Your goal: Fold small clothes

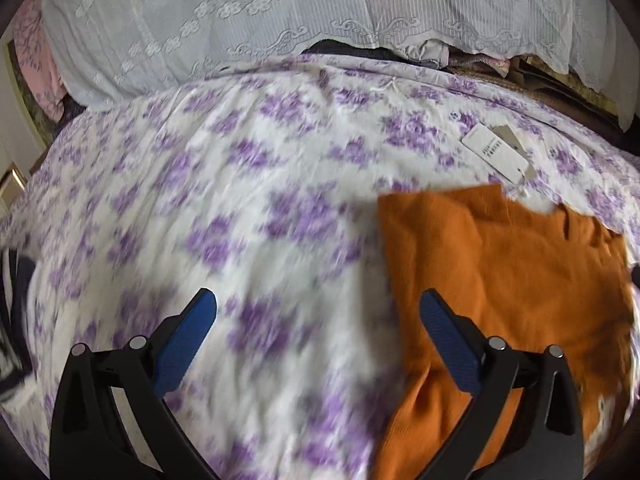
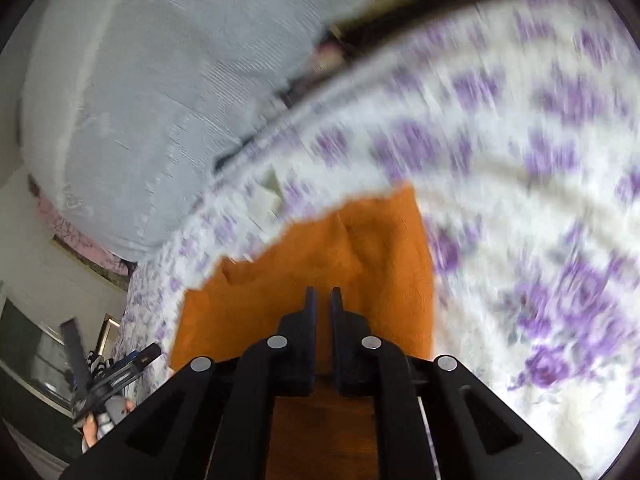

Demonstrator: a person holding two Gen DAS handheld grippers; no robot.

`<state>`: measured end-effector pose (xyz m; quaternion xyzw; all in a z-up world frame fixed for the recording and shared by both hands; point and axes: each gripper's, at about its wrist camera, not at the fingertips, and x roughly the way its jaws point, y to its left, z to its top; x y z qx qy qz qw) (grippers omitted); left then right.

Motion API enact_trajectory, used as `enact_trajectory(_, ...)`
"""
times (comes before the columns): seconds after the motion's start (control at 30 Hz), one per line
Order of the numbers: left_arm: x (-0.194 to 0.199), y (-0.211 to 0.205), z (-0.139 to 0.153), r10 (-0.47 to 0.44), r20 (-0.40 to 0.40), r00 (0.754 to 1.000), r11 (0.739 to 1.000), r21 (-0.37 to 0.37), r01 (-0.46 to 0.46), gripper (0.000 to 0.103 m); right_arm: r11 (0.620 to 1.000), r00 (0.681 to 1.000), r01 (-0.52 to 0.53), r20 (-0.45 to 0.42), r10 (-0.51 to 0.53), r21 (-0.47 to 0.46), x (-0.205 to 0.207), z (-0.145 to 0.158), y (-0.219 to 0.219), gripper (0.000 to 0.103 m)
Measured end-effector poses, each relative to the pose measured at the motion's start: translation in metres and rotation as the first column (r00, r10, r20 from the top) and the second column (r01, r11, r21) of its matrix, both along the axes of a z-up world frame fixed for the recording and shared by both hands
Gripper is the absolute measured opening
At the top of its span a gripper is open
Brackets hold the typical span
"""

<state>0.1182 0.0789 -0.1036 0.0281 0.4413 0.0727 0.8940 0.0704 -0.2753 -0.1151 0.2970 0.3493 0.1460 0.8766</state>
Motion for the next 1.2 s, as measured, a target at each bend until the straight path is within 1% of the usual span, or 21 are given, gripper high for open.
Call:
enact_trajectory(0.03,0.007,-0.005,-0.004,0.005,-0.006,1.0,0.999,0.031,-0.005,0.099,1.0,0.999,-0.006,0.034,0.006,0.003,-0.002,0.006,0.002,0.04)
enact_trajectory(0.07,0.013,-0.008,-0.011,0.017,-0.017,1.0,0.997,0.07,-0.016,0.099,0.999,0.997,-0.031,0.066,0.029,0.02,-0.004,0.01,0.006,0.067)
enact_trajectory(0.1,0.021,-0.01,-0.023,0.036,-0.039,0.999,0.994,0.107,-0.032,0.099,0.997,0.995,-0.062,0.077,0.059,0.035,-0.002,0.01,0.009,0.078)
enact_trajectory(0.13,0.025,-0.008,-0.036,0.044,-0.063,0.997,0.993,0.111,-0.037,0.099,0.994,0.993,-0.098,0.074,0.094,0.046,0.001,0.007,0.013,0.079)
enact_trajectory(0.17,0.026,-0.005,-0.045,0.044,-0.061,0.997,0.996,0.084,-0.039,0.099,0.99,0.991,-0.13,0.035,0.129,0.046,0.009,-0.003,0.02,0.079)
enact_trajectory(0.2,0.022,0.001,-0.046,0.058,-0.021,0.998,0.998,0.039,-0.057,0.099,0.988,0.989,-0.146,-0.024,0.147,0.041,0.017,-0.017,0.024,0.079)
enact_trajectory(0.23,0.023,0.004,-0.045,0.057,-0.031,0.998,0.998,0.02,-0.057,0.099,0.988,0.986,-0.151,-0.068,0.153,0.043,0.023,-0.029,0.026,0.08)
enact_trajectory(0.3,0.022,0.009,-0.039,0.051,-0.041,0.998,0.999,0.006,-0.051,0.099,0.988,0.989,-0.14,-0.038,0.142,0.07,0.023,-0.029,0.023,0.079)
enact_trajectory(0.37,0.011,0.011,-0.026,0.041,-0.001,0.999,0.998,-0.038,-0.041,0.098,0.986,0.991,-0.123,-0.032,0.127,0.115,0.018,-0.019,0.018,0.081)
enact_trajectory(0.47,0.003,0.004,-0.009,-0.024,0.046,0.999,0.992,-0.121,0.029,0.098,0.956,0.983,-0.186,0.048,0.179,0.226,0.011,-0.009,0.019,0.09)
enact_trajectory(0.5,0.001,-0.002,-0.007,-0.054,0.053,0.997,0.99,-0.126,0.06,0.098,0.946,0.978,-0.209,0.046,0.204,0.246,0.011,-0.01,0.022,0.092)
enact_trajectory(0.53,0.002,-0.01,-0.011,-0.074,0.04,0.996,0.992,-0.098,0.077,0.098,0.938,0.972,-0.233,0.029,0.234,0.255,0.014,-0.017,0.028,0.092)
enact_trajectory(0.6,0.011,-0.026,-0.036,-0.096,-0.035,0.995,0.995,0.009,0.097,0.099,0.953,0.969,-0.238,-0.019,0.246,0.187,0.016,-0.026,0.035,0.089)
enact_trajectory(0.63,0.013,-0.029,-0.05,-0.1,-0.057,0.993,0.995,0.016,0.101,0.099,0.959,0.969,-0.244,-0.012,0.248,0.144,0.016,-0.026,0.038,0.088)
enact_trajectory(0.67,0.01,-0.024,-0.048,-0.081,-0.033,0.996,0.997,-0.013,0.081,0.099,0.965,0.97,-0.24,-0.007,0.242,0.106,0.013,-0.023,0.041,0.088)
enact_trajectory(0.73,0.006,-0.019,-0.038,-0.072,-0.048,0.996,0.996,-0.059,0.069,0.099,0.973,0.976,-0.215,-0.016,0.217,0.088,0.007,-0.017,0.042,0.089)
enact_trajectory(0.8,-0.008,-0.013,-0.031,-0.058,-0.021,0.998,0.995,-0.086,0.056,0.099,0.969,0.978,-0.204,-0.017,0.208,0.139,-0.001,-0.015,0.038,0.09)
enact_trajectory(0.9,-0.028,-0.015,-0.033,-0.084,-0.044,0.996,0.991,-0.108,0.079,0.098,0.961,0.973,-0.221,-0.028,0.228,0.166,-0.015,-0.016,0.036,0.091)
enact_trajectory(1.0,-0.041,-0.027,-0.05,-0.109,-0.094,0.99,0.994,-0.044,0.105,0.099,0.964,0.966,-0.23,-0.091,0.243,0.131,-0.033,-0.032,0.038,0.091)
enact_trajectory(1.07,-0.054,-0.026,-0.047,-0.108,-0.078,0.991,0.994,-0.038,0.105,0.099,0.969,0.97,-0.229,-0.066,0.236,0.096,-0.048,-0.027,0.036,0.091)
enact_trajectory(1.2,-0.082,-0.009,-0.046,-0.125,-0.101,0.987,0.983,-0.146,0.11,0.099,0.966,0.977,-0.208,-0.019,0.213,0.152,-0.09,-0.016,0.016,0.091)
